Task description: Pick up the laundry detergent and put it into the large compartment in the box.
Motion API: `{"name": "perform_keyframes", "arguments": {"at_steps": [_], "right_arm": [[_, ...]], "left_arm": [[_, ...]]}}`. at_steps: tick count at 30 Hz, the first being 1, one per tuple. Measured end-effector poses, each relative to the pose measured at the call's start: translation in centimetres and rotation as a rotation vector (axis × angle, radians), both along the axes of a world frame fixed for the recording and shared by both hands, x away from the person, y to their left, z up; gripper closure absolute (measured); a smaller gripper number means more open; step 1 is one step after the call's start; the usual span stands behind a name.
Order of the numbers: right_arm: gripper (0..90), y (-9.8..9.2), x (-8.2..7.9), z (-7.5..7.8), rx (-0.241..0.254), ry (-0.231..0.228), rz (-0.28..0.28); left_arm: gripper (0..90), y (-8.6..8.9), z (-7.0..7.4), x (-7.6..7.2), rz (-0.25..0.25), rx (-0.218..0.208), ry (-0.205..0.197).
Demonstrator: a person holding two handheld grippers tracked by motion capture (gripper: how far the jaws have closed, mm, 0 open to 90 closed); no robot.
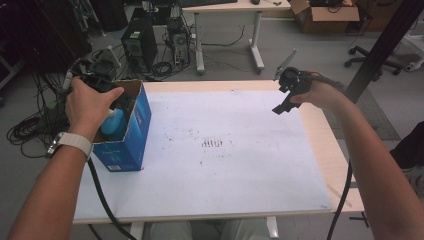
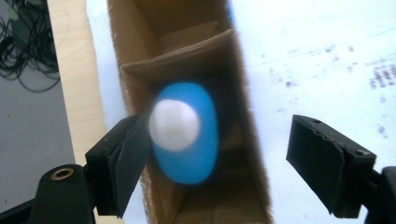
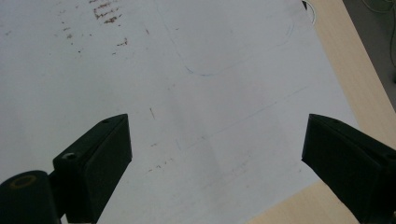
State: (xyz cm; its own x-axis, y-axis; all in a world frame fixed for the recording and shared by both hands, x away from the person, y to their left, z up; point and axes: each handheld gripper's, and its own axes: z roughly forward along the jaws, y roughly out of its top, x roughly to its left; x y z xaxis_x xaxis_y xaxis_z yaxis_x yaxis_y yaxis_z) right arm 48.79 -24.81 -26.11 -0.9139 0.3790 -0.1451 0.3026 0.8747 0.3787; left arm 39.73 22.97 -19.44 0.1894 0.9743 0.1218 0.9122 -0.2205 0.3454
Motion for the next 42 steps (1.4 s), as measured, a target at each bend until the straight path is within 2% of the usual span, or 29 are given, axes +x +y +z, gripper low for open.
{"name": "perform_keyframes", "arguments": {"at_steps": [5, 11, 17, 20, 29, 42], "right_arm": [[8.2, 0.0, -0.2, 0.1, -0.001, -0.001, 0.001], [8.2, 0.0, -0.4, 0.3, 0.001, -0.005, 0.003], [8.2, -0.1, -0.5, 0.4, 0.000, -0.006, 0.000], [8.2, -0.1, -0.6, 0.4, -0.002, -0.004, -0.003], [8.2, 0.1, -0.7, 0.4, -0.001, -0.006, 0.000], [8.2, 0.1, -0.7, 0.4, -0.002, -0.008, 0.000]], "left_arm": [[18.8, -1.4, 1.6, -0.9, -0.047, -0.008, -0.015], [19.0, -2.7, 2.7, -2.0, -0.100, -0.010, -0.023], [13.9, -4.2, 3.8, -3.3, -0.174, -0.015, -0.039], [9.4, -5.1, 4.0, -3.9, -0.210, -0.014, -0.039], [5.7, -7.8, 4.3, -5.4, -0.308, -0.013, -0.034], [4.8, -10.3, 4.0, -6.6, -0.400, -0.023, -0.028]]}}
